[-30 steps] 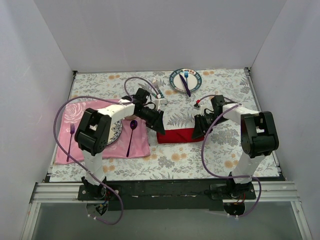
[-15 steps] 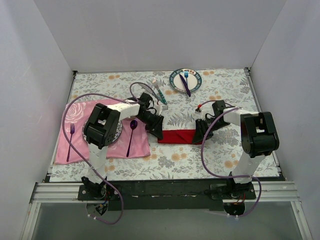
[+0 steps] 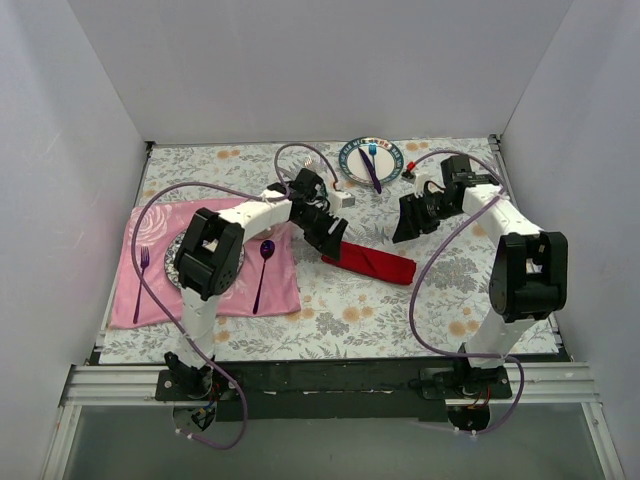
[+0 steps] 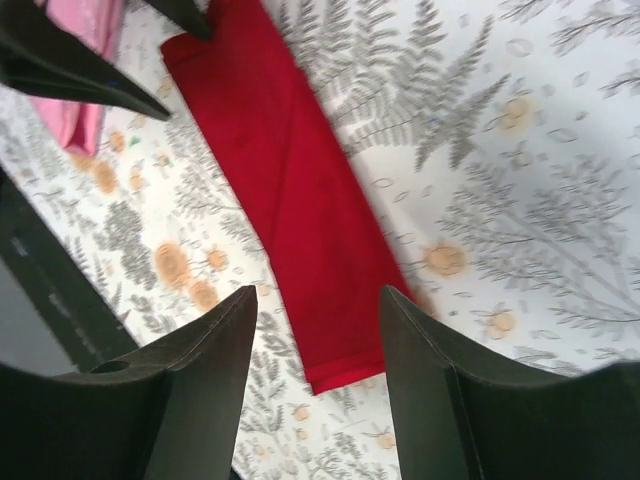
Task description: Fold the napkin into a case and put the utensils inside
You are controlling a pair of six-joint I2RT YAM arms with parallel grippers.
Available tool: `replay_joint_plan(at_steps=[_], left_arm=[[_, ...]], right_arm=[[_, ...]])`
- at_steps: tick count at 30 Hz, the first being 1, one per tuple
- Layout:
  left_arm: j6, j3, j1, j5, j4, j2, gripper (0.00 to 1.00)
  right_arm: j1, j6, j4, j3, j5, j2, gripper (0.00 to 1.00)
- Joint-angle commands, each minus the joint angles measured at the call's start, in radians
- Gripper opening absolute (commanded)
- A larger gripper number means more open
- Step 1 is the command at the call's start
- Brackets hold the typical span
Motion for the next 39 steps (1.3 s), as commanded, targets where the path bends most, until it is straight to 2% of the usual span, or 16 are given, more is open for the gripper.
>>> replay_joint_plan(at_steps=[1, 5, 8, 19, 26, 33, 39], left_arm=[[0.063, -0.008, 0.027, -0.014, 0.006, -0.165, 0.58], [0.091, -0.094, 0.024, -0.047, -0.025, -0.247, 0.59], [0.081, -0.125, 0.021, -0.09, -0.056, -0.256, 0.57], [0.029, -0.174, -0.069, -0.234, 0.025, -0.169, 0.43], [-0.001, -0.029, -0.112, -0.228, 0.059, -0.015, 0.41], [-0.055, 0.1, -0.196, -0.166, 0.126, 0.118, 0.43], [-0.113, 0.14, -0.177, -0.156, 0.168, 0.148, 0.48]], right_arm=[[0.001, -0.038, -0.029, 0.085, 0.106, 0.079, 0.61], [-0.001, -0.058, -0.048, 0.11, 0.14, 0.133, 0.64], [-0.001, -0.055, -0.068, 0.084, 0.14, 0.15, 0.74], [-0.001, -0.031, -0.048, -0.2, 0.057, 0.011, 0.72], [0.011, 0.0, -0.016, -0.371, -0.012, -0.092, 0.72], [0.018, -0.009, -0.048, -0.358, -0.165, -0.105, 0.75], [0.018, -0.034, -0.086, -0.346, -0.199, -0.112, 0.77]])
